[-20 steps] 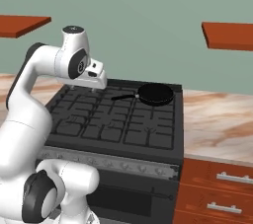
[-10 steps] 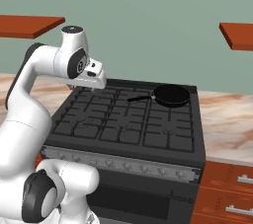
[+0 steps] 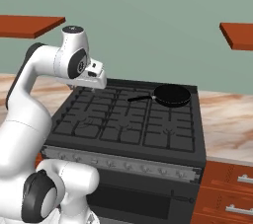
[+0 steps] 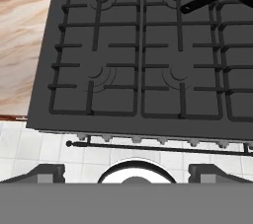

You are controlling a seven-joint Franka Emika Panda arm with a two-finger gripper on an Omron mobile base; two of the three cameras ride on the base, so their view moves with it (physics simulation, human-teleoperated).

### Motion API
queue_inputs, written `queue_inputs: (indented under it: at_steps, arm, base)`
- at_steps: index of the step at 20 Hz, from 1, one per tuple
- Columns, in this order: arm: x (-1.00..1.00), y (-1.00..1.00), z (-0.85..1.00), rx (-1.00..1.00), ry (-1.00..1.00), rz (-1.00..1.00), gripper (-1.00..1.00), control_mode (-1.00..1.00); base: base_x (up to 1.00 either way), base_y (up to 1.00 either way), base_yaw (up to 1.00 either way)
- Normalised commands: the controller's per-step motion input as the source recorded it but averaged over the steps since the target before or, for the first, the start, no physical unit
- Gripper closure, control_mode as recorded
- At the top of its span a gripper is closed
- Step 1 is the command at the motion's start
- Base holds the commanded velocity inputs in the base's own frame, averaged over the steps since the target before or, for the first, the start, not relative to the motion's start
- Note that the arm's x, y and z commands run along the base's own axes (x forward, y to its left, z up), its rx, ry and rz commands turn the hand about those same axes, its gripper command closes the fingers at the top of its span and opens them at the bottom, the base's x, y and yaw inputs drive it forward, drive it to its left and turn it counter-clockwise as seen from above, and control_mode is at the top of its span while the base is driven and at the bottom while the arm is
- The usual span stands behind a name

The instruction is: Turn on the rear right burner of the stove.

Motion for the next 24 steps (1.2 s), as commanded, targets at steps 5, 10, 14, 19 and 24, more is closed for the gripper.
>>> queue_inputs:
  at_steps: [5, 10, 14, 19, 24]
  arm:
    - [0.00, 0.00, 0.00, 0.00, 0.00, 0.00, -1.00, 1.00]
    - [0.00, -0.58, -0.27, 0.00, 0.00, -0.02, -1.00, -1.00]
    - [0.00, -1.00, -0.53, 0.02, 0.00, -0.03, -1.00, -1.00]
    - [-0.06, -1.00, -0.66, 0.08, -0.16, -0.01, -1.00, -1.00]
    - [-0.13, -0.93, -0.65, 0.15, -0.45, 0.05, -1.00, -1.00]
  base:
    - [0.00, 0.00, 0.00]
    - [0.00, 0.00, 0.00]
    - [0.00, 0.00, 0.00]
    - [0.00, 0.00, 0.00]
    - [0.00, 0.00, 0.00]
